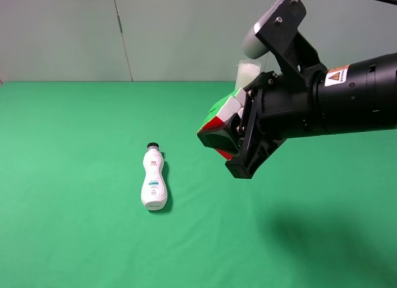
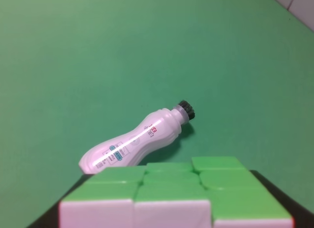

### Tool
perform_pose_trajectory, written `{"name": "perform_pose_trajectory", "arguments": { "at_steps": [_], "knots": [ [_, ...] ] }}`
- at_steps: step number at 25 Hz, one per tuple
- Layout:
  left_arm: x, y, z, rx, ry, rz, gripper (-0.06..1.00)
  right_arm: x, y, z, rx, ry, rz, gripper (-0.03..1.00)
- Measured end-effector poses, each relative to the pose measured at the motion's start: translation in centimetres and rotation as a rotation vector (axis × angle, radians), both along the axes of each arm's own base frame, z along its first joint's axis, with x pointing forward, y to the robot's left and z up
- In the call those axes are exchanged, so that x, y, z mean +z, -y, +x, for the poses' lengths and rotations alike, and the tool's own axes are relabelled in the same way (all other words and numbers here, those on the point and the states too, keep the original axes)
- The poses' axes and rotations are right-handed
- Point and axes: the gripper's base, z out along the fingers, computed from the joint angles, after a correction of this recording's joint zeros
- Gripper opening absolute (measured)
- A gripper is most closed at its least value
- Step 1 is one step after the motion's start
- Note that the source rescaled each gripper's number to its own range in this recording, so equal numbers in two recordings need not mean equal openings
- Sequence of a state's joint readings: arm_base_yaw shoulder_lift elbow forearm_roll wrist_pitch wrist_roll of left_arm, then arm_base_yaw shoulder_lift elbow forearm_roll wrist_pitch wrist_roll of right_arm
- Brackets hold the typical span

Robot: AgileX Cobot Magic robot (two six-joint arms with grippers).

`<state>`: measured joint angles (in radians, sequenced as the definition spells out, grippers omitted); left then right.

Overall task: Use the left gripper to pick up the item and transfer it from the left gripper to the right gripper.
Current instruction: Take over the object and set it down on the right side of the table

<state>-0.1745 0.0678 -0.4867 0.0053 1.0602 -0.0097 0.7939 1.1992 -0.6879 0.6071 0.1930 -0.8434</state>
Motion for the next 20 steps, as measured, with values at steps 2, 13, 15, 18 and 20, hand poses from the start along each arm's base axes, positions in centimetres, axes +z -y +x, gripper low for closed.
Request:
{"name": "perform_pose_trajectory", "arguments": {
  "at_steps": [2,13,15,18,20],
  "knots": [
    [0.0,0.0,0.0,0.0,0.0,0.0,1.0,0.0,0.0,0.0,-0.003,-0.005,0.003,0.0],
    [0.0,0.0,0.0,0.071,0.0,0.001,1.0,-0.2,1.0,0.8,-0.108,-0.106,0.046,0.0],
    [0.0,0.0,0.0,0.093,0.0,0.001,1.0,-0.4,1.8,1.4,-0.15,-0.127,0.042,0.0],
    [0.0,0.0,0.0,0.132,0.0,0.001,1.0,-0.6,3.2,2.3,-0.212,-0.162,0.025,0.0],
    [0.0,0.0,0.0,0.156,0.0,0.001,1.0,-0.8,4.2,2.8,-0.248,-0.18,0.007,0.0]
  ]
}}
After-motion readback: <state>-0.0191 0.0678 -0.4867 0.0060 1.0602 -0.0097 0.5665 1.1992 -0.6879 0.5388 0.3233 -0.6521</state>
